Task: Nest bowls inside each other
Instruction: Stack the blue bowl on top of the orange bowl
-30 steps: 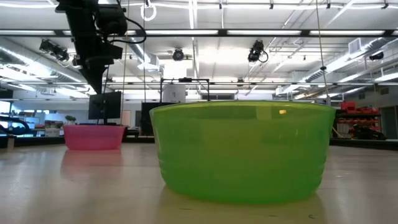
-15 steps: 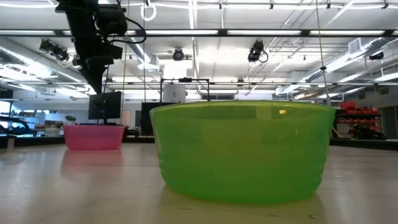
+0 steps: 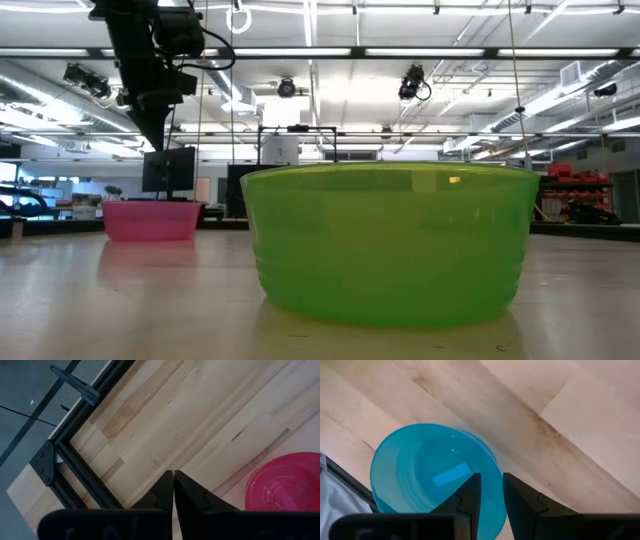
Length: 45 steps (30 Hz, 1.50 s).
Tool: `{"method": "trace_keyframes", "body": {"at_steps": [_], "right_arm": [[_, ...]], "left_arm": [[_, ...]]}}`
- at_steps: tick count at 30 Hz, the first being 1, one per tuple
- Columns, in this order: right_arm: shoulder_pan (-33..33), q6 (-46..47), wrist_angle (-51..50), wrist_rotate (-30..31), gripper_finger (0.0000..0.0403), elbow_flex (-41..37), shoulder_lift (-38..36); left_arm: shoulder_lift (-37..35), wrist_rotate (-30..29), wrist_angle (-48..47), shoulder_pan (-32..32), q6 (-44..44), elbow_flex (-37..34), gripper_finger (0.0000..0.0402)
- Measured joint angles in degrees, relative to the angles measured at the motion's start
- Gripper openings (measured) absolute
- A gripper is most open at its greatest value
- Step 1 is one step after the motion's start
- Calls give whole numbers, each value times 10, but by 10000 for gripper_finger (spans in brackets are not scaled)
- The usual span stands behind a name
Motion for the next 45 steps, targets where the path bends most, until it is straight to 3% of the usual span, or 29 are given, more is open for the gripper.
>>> {"method": "trace_keyframes", "body": {"at_steps": [8, 31, 40, 45], "right_arm": [[0, 5, 37, -2, 89, -37, 0], [0, 0, 20, -5, 87, -32, 0], [0, -28, 17, 22, 11, -32, 0], [-1, -30, 8, 32, 13, -32, 0]], "left_arm": [[0, 0, 0, 0, 0, 0, 16], [0, 0, 0, 0, -1, 0, 21], [0, 0, 0, 0, -4, 0, 21], [0, 0, 0, 0, -5, 0, 13]]}}
